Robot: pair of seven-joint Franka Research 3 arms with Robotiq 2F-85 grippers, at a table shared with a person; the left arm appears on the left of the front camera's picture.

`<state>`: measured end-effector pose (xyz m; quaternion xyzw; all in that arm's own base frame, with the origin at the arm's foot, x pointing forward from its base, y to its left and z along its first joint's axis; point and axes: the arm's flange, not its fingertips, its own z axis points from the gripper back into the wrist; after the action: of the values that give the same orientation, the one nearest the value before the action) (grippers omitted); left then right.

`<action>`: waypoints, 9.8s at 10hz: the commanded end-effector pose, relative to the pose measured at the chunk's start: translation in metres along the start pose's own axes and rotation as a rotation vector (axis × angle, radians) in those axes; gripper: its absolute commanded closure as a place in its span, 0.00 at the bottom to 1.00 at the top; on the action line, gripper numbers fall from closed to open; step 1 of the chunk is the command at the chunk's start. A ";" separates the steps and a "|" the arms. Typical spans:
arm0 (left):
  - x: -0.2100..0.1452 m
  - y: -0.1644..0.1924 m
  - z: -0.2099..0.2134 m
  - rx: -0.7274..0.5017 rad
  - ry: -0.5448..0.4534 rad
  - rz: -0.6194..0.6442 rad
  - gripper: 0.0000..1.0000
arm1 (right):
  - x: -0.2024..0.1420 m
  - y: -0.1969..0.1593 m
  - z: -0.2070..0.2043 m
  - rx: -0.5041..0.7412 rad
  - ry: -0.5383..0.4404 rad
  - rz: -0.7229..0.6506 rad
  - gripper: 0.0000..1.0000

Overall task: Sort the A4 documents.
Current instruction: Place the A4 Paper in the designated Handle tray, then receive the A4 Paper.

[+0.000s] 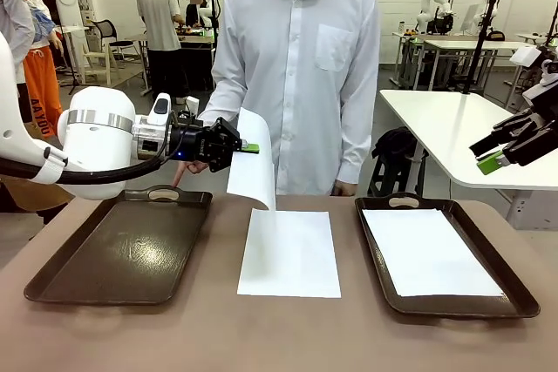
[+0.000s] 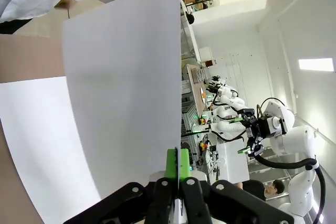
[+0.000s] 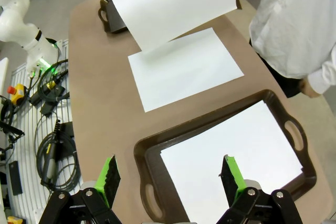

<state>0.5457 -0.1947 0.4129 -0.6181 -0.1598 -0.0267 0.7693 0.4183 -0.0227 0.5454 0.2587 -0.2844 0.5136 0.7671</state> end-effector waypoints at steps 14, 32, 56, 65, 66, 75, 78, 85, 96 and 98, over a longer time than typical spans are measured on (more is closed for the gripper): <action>-0.038 -0.004 0.151 0.170 0.181 0.088 0.99 | 0.000 0.000 -0.001 -0.003 0.006 0.003 0.00; -0.001 0.067 0.210 0.673 0.137 0.133 0.99 | 0.000 0.000 -0.001 -0.003 0.006 0.003 0.00; 0.007 0.105 0.206 1.130 0.239 0.153 0.38 | 0.000 0.000 -0.001 -0.003 0.006 0.003 0.00; 0.011 0.095 0.206 1.126 0.224 0.104 0.00 | 0.000 0.000 -0.001 -0.003 0.006 0.003 0.00; 0.011 0.095 0.206 1.126 0.224 0.104 0.00 | 0.000 0.000 -0.001 -0.003 0.006 0.003 0.00; 0.009 0.039 0.187 1.212 0.169 -0.059 0.00 | 0.000 0.000 -0.001 -0.003 0.006 0.003 0.00; -0.009 -0.029 0.177 1.187 0.137 -0.307 0.00 | 0.000 0.000 -0.001 -0.003 0.006 0.003 0.00; -0.081 -0.119 0.231 0.725 0.279 -0.927 0.00 | 0.000 0.000 -0.001 -0.003 0.006 0.003 0.00; -0.092 -0.131 0.247 0.641 0.291 -0.955 0.00 | 0.000 0.000 -0.001 -0.003 0.006 0.003 0.00; -0.091 -0.135 0.245 0.680 0.293 -0.941 0.00 | 0.000 0.000 -0.001 -0.003 0.006 0.003 0.00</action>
<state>0.3746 -0.0062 0.5592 -0.1906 -0.3063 -0.3987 0.8432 0.4184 -0.0234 0.5453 0.2594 -0.2850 0.5131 0.7670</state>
